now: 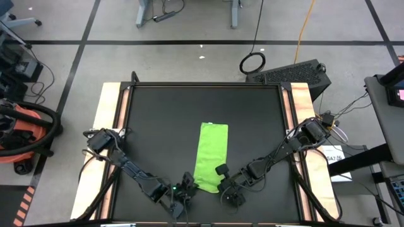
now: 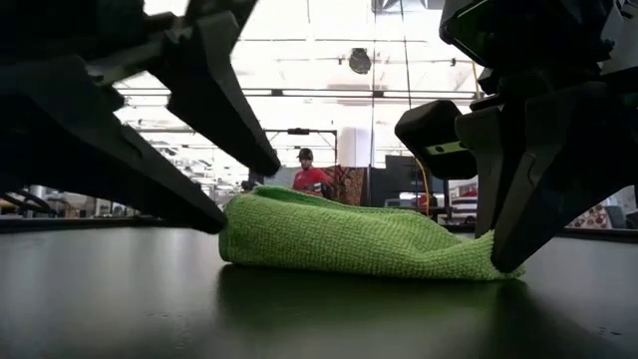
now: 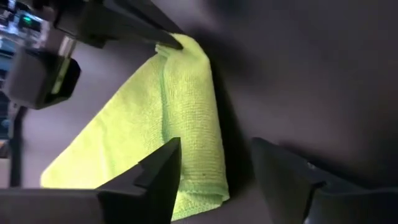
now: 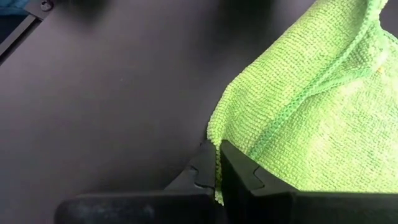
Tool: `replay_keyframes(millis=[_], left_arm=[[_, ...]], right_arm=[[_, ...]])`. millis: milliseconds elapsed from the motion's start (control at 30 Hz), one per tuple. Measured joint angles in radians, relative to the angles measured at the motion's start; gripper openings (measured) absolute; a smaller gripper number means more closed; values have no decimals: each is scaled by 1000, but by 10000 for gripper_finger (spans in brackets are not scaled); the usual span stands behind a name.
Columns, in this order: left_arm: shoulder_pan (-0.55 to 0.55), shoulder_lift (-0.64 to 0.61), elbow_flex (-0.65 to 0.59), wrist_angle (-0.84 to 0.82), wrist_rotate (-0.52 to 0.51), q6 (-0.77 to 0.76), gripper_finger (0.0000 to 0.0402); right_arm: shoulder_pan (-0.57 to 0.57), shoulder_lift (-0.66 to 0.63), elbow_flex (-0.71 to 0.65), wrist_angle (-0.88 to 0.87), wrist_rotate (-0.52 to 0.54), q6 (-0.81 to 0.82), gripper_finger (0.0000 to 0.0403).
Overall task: Roll towel into tight, uniform cylinder
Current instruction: Roll the green towel
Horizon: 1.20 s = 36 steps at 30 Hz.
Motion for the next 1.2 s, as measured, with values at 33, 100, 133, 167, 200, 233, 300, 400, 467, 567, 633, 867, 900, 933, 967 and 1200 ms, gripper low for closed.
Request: replay_keyframes(millis=[33,100,133,167,200,233,300,400,467,567,633,867,900,933,967,1200], left_arm=[[8,0,0,0,16,0,196],[21,0,0,-2,31,0,192],[28,0,0,-7,33,0,192],[36,0,0,-13,39,0,192],[44,0,0,-18,54,1,191],[52,0,-4,-17,79,0,191],[69,1,-9,-23,118,-2,191],[83,8,-10,-33,120,-4,191],[86,18,-10,-30,121,-4,191],[88,43,-7,-21,118,-4,190],[87,58,-6,-18,109,-4,183],[63,68,-7,7,72,-13,80],[64,68,-7,5,75,-15,62],[66,69,-7,1,79,-25,43],[69,69,-7,-4,84,-32,27],[88,70,-8,-2,101,-59,14]], right_arm=[[0,0,0,0,0,1,0],[0,0,0,0,0,5,0],[0,0,0,0,0,7,0],[0,0,0,0,0,7,0],[0,0,0,0,0,7,0],[0,0,0,0,0,8,0],[0,0,0,0,0,8,0],[0,0,0,0,1,8,0],[0,0,0,0,1,8,0],[0,0,0,0,1,8,0],[0,0,0,0,1,8,0],[0,0,0,0,1,8,0],[0,0,0,0,1,8,0],[0,0,0,0,1,8,0],[0,0,0,0,1,8,0],[0,0,0,0,-13,27,0]])
